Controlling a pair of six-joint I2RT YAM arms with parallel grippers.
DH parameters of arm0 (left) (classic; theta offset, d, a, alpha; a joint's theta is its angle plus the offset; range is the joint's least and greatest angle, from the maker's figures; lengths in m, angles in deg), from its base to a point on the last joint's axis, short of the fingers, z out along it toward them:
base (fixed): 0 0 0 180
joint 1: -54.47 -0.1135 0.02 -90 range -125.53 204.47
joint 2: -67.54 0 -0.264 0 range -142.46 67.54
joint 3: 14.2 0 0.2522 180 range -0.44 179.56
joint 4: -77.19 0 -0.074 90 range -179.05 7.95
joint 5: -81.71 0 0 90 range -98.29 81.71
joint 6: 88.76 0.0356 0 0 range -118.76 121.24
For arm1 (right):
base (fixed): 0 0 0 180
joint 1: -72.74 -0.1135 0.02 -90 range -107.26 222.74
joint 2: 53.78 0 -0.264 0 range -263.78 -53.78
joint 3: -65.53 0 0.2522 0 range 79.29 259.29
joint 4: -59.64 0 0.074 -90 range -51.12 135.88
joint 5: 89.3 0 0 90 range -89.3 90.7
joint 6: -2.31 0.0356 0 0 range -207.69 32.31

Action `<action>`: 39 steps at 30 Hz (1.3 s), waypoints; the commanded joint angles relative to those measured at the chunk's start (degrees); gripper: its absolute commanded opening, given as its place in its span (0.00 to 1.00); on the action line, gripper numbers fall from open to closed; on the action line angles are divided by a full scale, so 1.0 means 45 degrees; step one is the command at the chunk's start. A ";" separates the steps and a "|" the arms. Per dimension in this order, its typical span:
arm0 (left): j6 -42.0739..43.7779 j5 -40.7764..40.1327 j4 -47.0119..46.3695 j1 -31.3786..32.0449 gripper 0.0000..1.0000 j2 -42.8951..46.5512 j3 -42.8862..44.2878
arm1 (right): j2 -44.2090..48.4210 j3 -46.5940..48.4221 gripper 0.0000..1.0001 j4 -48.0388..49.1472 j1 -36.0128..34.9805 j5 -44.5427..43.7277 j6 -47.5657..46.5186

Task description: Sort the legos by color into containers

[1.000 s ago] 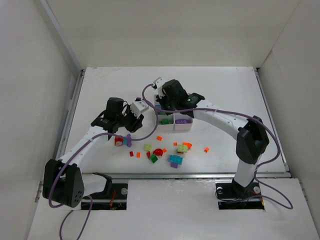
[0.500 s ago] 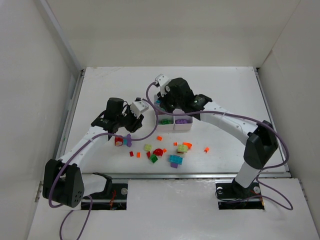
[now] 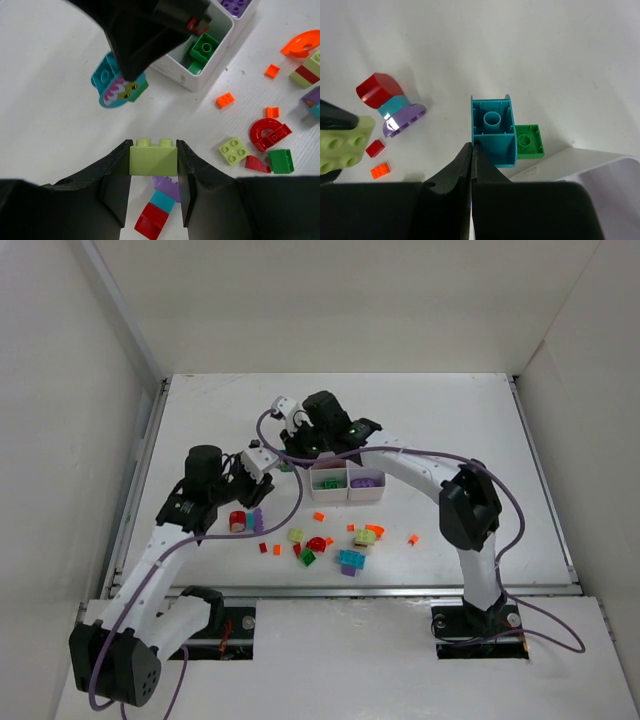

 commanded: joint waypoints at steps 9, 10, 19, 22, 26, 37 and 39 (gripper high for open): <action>-0.0177 0.1282 -0.0514 -0.0020 0.00 -0.0256 0.0053 | -0.1540 0.1689 0.50 -0.0747 -0.0109 0.1461 -0.0217; -0.0003 0.1282 -0.0514 -0.0020 0.00 -0.0372 0.0169 | -0.1366 0.1573 0.56 -0.0745 -0.0109 0.1345 -0.0217; 0.0116 0.1965 -0.1042 -0.0020 0.00 -0.1466 0.1125 | 0.0139 0.1709 0.80 -0.0569 0.0202 -0.0937 0.0464; 0.0000 0.2238 -0.1450 -0.0020 0.00 -0.2090 0.1575 | 0.1464 0.0833 0.82 -0.0044 0.0865 -0.2013 0.1499; -0.0042 0.2221 -0.2212 0.0581 0.00 -0.3339 0.2414 | 0.3397 -0.1119 0.87 0.0971 0.2989 -0.2969 0.3061; -0.0353 0.2454 -0.3327 0.2068 0.00 -0.8144 0.6630 | 0.6271 -0.4558 0.92 0.1188 0.5884 -0.6622 0.4451; -0.0604 0.2454 -0.3793 0.2458 0.00 -0.8884 0.7081 | 0.6507 -0.5047 0.94 0.1188 0.6217 -0.6625 0.4879</action>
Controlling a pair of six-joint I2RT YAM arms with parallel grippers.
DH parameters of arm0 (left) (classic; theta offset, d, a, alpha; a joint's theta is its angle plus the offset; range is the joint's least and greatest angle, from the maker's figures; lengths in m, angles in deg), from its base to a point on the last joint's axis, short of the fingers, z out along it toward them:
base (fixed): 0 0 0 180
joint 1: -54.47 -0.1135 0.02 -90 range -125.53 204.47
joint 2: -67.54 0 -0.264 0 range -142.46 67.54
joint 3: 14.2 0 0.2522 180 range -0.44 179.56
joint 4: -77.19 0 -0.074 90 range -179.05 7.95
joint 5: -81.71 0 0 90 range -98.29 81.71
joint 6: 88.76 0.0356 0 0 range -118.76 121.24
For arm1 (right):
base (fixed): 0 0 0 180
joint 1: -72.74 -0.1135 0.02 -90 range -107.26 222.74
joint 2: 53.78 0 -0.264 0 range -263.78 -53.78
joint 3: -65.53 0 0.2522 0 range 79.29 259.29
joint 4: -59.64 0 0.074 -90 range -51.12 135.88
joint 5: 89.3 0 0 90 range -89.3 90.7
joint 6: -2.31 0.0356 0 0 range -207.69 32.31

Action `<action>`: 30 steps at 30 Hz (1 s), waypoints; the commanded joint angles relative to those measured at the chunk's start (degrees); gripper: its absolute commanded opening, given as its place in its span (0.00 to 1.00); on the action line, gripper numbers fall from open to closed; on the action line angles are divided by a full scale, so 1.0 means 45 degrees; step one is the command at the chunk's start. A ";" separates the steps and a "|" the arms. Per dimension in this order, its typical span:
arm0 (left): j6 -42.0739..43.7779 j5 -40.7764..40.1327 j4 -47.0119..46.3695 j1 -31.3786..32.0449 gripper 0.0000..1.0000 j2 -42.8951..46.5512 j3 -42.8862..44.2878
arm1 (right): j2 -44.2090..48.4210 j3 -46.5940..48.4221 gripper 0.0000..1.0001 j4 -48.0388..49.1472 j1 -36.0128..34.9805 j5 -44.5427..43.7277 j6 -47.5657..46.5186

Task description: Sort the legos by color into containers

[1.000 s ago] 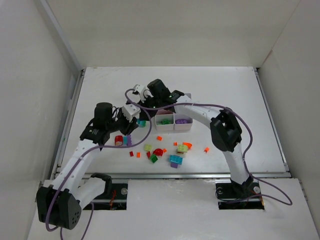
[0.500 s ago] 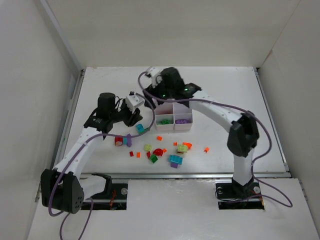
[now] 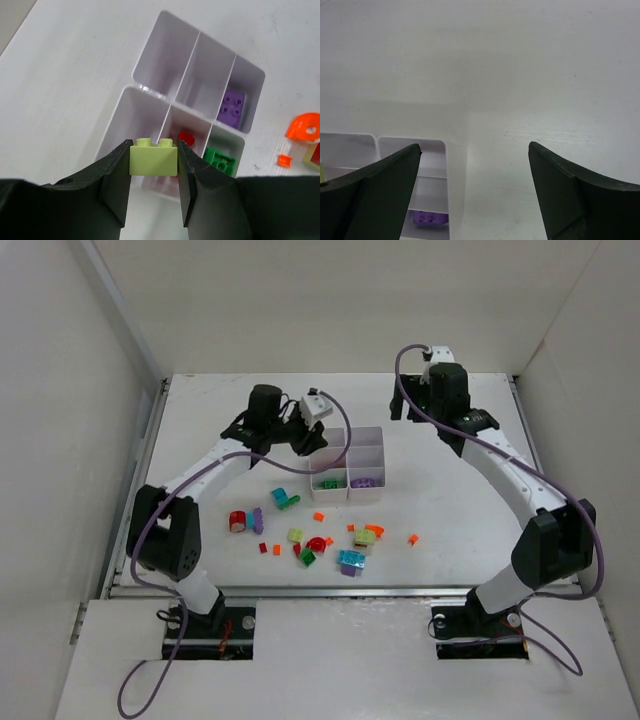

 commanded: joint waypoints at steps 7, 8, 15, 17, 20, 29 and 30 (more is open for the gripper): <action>-0.1028 -0.0014 -0.2036 0.1673 0.00 -0.2135 0.2305 | 0.2044 -0.1761 1.00 0.0125 0.1020 -0.1996 0.0724; -0.1338 -0.0015 -0.2038 0.1907 0.00 -0.2273 0.2306 | 0.2259 -0.1995 1.00 0.0125 0.1020 -0.2346 0.0607; -0.2571 -0.0387 -0.2155 0.2163 0.00 -0.3212 0.3359 | 0.3569 -0.3285 1.00 0.0514 0.1020 -0.3246 -0.0039; -0.2436 -0.0678 -0.1999 0.2163 0.00 -0.3328 0.3496 | 0.3686 -0.3423 1.00 0.0652 0.1138 -0.3248 -0.0330; -0.2278 -0.1088 -0.1669 0.2280 0.00 -0.3484 0.3808 | 0.3569 -0.3288 1.00 0.0652 0.1371 -0.3112 -0.0467; -0.1771 -0.1441 -0.1042 0.2280 0.00 -0.3720 0.4337 | 0.3569 -0.3286 1.00 0.0652 0.2056 -0.2388 -0.0703; -0.1770 -0.1441 -0.0887 0.2280 0.00 -0.3720 0.4338 | 0.3569 -0.3286 1.00 0.0652 0.2056 -0.2388 -0.0703</action>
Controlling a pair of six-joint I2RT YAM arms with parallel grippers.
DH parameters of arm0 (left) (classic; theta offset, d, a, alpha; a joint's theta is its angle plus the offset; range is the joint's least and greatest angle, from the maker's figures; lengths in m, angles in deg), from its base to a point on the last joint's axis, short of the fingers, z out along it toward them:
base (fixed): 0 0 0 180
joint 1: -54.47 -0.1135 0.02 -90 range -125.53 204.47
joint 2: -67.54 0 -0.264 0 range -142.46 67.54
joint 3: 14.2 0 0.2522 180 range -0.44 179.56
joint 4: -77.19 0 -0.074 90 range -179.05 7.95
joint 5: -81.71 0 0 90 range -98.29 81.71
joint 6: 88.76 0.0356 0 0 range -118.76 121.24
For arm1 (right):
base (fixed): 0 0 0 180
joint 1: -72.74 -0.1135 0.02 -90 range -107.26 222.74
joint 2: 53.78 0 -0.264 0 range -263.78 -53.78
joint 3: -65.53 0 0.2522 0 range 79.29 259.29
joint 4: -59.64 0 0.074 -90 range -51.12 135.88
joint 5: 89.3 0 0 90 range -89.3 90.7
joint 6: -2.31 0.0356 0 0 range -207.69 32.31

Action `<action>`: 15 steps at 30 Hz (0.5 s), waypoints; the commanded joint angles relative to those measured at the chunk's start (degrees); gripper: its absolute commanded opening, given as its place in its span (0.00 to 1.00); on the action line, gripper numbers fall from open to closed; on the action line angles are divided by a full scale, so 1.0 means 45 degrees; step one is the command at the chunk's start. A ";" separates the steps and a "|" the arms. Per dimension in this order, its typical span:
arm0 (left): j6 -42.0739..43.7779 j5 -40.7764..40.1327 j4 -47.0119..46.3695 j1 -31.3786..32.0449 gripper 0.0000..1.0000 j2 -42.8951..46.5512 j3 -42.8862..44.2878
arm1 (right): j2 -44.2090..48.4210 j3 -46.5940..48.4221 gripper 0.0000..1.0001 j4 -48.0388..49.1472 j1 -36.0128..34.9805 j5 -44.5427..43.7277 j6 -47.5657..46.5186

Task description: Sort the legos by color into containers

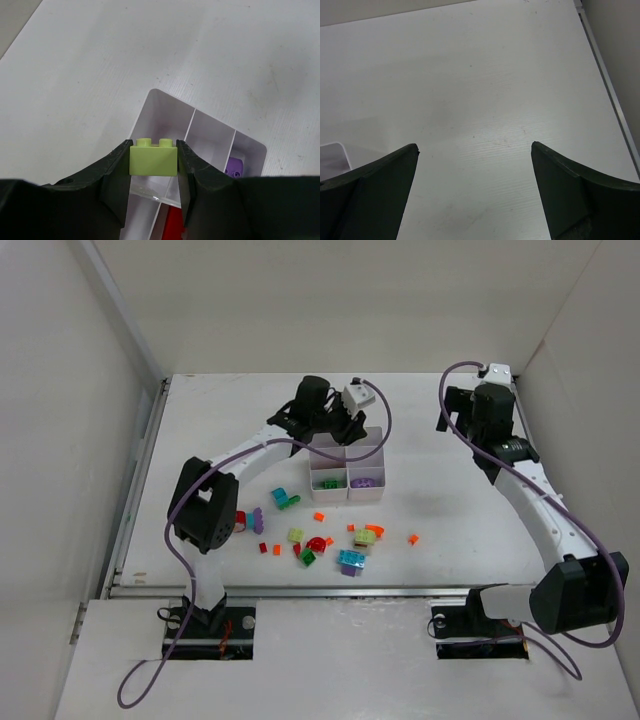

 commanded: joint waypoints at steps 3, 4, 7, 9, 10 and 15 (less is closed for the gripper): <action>0.0455 -0.0096 0.0354 0.0046 0.00 0.0045 0.0739 | 0.0121 0.0031 1.00 0.0565 0.0001 0.0526 -0.0222; 0.0456 -0.0231 0.0354 0.0046 0.00 0.0045 0.0739 | -0.0015 0.0031 1.00 0.0681 0.0001 0.0528 -0.0222; 0.0456 -0.0233 0.0354 0.0046 0.00 0.0162 0.0622 | -0.0153 0.0147 1.00 0.0682 0.0001 0.0782 -0.0222; 0.0456 -0.0233 0.0354 0.0046 0.00 0.0162 0.0506 | -0.0153 0.0148 1.00 0.0682 0.0001 0.0782 -0.0222; 0.0456 -0.0233 0.0354 0.0046 0.00 0.0278 0.0505 | -0.0153 0.0148 1.00 0.0682 0.0001 0.0782 -0.0222; -0.0226 0.0213 0.0003 0.0163 0.00 -0.0148 0.0621 | 0.0082 0.0032 1.00 0.0682 0.0001 0.0782 -0.0339</action>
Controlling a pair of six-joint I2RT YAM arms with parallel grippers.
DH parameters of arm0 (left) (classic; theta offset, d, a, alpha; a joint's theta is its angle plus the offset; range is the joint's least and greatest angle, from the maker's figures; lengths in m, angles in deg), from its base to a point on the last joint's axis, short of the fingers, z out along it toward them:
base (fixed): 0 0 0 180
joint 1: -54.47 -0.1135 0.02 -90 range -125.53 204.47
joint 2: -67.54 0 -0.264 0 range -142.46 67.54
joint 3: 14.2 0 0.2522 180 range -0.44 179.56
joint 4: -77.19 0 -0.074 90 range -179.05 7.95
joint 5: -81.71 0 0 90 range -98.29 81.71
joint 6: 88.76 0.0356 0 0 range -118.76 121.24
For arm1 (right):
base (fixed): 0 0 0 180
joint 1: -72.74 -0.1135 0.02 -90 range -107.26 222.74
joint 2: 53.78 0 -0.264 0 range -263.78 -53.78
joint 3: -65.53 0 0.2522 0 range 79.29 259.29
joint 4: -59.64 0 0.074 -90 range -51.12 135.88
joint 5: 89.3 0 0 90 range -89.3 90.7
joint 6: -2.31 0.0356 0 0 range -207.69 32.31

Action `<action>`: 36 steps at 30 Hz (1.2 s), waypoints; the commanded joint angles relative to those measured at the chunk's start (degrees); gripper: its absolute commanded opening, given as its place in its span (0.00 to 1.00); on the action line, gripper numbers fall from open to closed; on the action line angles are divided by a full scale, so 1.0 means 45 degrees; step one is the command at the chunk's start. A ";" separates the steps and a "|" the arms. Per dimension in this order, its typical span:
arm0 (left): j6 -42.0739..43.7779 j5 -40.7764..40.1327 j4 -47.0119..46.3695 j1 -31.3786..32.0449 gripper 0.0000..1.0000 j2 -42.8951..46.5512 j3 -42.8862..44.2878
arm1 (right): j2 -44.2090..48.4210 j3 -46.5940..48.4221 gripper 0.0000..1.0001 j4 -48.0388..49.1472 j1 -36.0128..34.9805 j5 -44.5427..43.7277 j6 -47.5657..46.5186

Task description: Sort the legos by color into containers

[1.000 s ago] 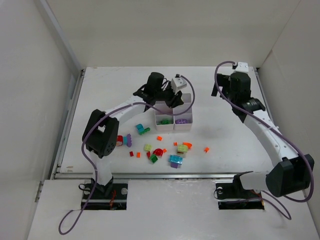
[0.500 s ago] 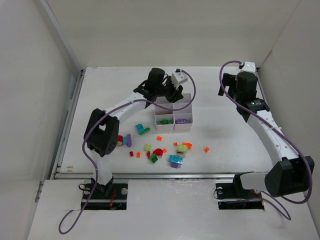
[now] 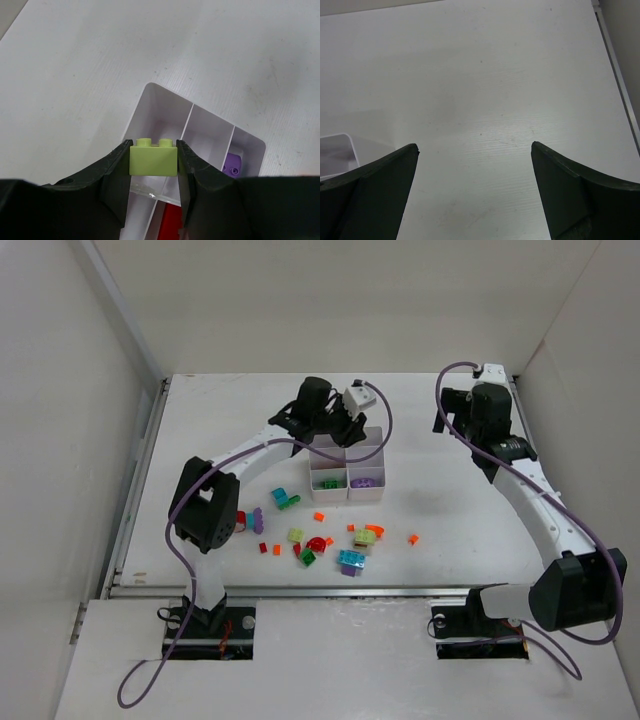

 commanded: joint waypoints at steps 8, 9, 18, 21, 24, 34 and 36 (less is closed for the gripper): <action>-0.1330 0.0904 -0.0612 0.0221 0.00 -0.0547 0.0784 | 0.0281 0.0031 1.00 0.0507 -0.0014 0.0351 -0.0261; -0.1156 0.1020 -0.0475 0.0222 0.00 -0.0547 0.0784 | 0.0281 0.0166 1.00 0.0506 -0.0014 0.0351 -0.0262; 0.0132 0.1021 -0.1469 0.0476 0.00 0.1483 -0.1812 | 0.0398 0.0051 1.00 0.0506 -0.0014 0.0234 -0.0262; 0.0291 0.0516 -0.0810 0.0593 0.00 0.1136 -0.1814 | 0.0398 0.0051 1.00 0.0506 -0.0014 0.0234 -0.0262; 0.0719 0.0222 -0.0513 0.0593 0.00 0.0744 -0.1482 | 0.0398 -0.0085 1.00 0.0506 -0.0014 0.0234 -0.0262; 0.2203 -0.0288 -0.0396 0.0847 0.25 0.0332 -0.1402 | 0.0398 -0.0086 1.00 0.0506 -0.0014 0.0351 -0.0399; 0.2205 -0.0288 -0.0396 0.0963 0.46 0.0624 -0.1539 | 0.0398 -0.0086 1.00 0.0506 -0.0014 0.0468 -0.0399</action>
